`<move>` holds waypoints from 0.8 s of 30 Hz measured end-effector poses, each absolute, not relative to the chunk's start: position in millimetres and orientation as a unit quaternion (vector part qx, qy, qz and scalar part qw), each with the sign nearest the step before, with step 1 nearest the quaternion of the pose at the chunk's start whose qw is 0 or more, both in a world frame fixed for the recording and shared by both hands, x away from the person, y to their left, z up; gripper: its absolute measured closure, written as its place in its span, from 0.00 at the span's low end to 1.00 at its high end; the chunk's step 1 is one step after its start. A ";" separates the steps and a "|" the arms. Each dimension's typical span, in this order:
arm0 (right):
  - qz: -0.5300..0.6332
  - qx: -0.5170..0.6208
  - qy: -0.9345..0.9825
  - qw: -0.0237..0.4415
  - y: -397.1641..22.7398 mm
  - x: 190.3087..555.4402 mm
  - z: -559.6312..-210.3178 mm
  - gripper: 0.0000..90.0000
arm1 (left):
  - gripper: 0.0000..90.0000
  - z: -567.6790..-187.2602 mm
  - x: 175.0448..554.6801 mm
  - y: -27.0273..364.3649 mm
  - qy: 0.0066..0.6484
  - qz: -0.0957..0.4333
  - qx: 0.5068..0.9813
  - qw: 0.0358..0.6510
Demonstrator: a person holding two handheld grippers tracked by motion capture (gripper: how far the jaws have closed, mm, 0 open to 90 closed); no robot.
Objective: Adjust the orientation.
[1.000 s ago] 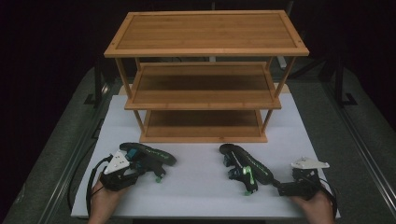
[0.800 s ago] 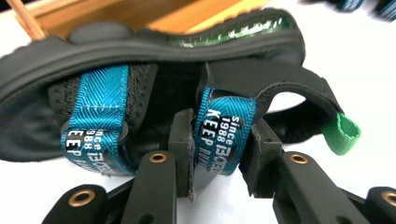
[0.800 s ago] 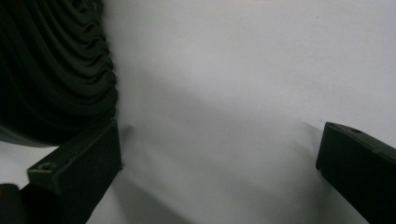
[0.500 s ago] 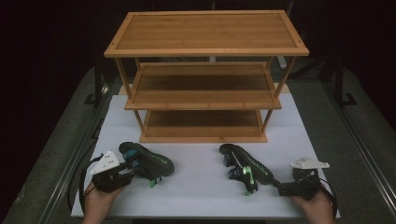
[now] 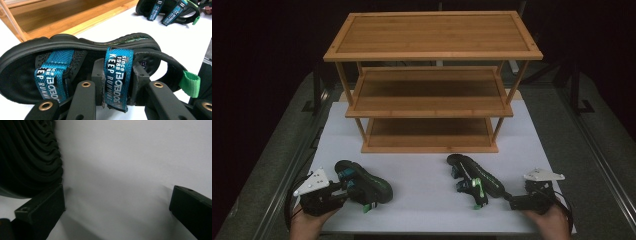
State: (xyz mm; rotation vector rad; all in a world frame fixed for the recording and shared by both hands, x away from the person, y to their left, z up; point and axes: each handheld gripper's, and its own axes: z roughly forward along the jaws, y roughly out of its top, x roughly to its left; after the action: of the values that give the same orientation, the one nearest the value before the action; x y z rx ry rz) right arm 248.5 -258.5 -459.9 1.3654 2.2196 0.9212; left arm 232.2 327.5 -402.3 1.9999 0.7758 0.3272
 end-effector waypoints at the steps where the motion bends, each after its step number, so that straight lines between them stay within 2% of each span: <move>1: 0.327 0.485 0.789 0.188 -258.4 248.5 -459.9 0.00 | 0.78 -402.5 233.1 326.1 0.315 0.132 0.816 0.467; 24: 0.328 0.484 0.789 0.188 -258.6 248.6 -460.0 0.00 | 0.77 -399.0 299.6 292.5 0.328 0.096 0.834 0.434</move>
State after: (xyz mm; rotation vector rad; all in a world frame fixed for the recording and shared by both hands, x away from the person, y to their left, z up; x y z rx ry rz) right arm 248.6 -258.6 -460.0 1.3625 2.2196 0.9226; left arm 299.6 292.5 -399.0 2.0772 0.8161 0.2392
